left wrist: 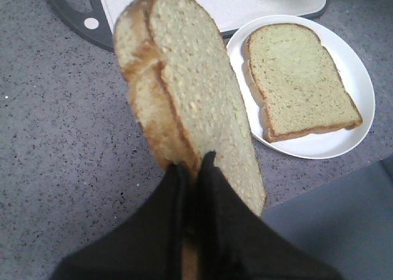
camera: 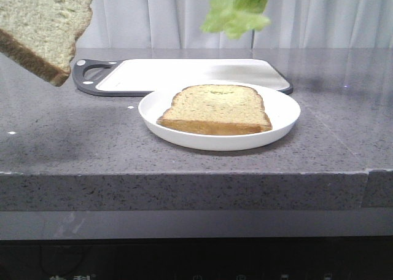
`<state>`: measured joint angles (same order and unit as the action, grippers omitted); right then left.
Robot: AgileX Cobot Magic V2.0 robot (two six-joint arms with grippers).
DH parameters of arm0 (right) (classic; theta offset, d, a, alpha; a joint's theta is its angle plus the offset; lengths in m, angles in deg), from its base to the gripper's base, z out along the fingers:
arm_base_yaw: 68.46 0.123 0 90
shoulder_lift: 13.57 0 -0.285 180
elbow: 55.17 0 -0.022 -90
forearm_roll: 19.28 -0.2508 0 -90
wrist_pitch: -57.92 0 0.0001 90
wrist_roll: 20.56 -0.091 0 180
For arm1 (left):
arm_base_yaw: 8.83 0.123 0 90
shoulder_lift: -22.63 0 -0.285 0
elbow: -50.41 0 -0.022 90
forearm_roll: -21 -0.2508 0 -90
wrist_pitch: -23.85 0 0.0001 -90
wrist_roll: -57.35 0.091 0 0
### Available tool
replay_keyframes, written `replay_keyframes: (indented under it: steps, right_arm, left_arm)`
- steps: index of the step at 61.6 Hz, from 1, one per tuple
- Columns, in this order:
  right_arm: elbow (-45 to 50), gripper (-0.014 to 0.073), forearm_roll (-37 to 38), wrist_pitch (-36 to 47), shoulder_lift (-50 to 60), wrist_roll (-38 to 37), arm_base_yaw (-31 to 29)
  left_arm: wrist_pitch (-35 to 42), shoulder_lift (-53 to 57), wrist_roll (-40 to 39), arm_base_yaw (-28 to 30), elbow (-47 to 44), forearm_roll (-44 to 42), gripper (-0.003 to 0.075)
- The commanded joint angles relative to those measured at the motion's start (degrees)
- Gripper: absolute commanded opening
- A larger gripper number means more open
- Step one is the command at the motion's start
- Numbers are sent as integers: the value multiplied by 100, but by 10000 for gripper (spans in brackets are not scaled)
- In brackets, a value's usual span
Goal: Left arm grabs bread, right arm adds lettuce
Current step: 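Grasp the lettuce leaf with the right gripper and lift it, then carry the lettuce over the bread slice and release it there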
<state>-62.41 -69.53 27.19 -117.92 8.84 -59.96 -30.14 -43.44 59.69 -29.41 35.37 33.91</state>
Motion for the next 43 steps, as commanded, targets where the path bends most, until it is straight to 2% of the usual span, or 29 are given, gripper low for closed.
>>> replay_keyframes:
  steps: [1,9,16,30,35,43]
  right_arm:
    - [441,-116,-267,215,918,335,-25]
    - [1462,-116,-964,174,1790,819,-25]
    - [2119,-116,-2028,25,2147,1447,-25]
    - [3110,-116,-4593,-860,2076,3142,-20]
    - [3405,-116,-5214,-1060,1967,3578,-20]
    - [3626,-116,-5640,-1375,1652,3845,-20]
  left_arm:
    - [401,110,-54,12,156,51,-20]
    - [401,110,-54,12,156,51,-20]
    - [401,110,-54,12,156,51,-20]
    - [413,110,-54,12,156,51,-20]
    - [486,110,-54,12,133,51,-20]
    - [530,110,-54,12,133,51,-20]
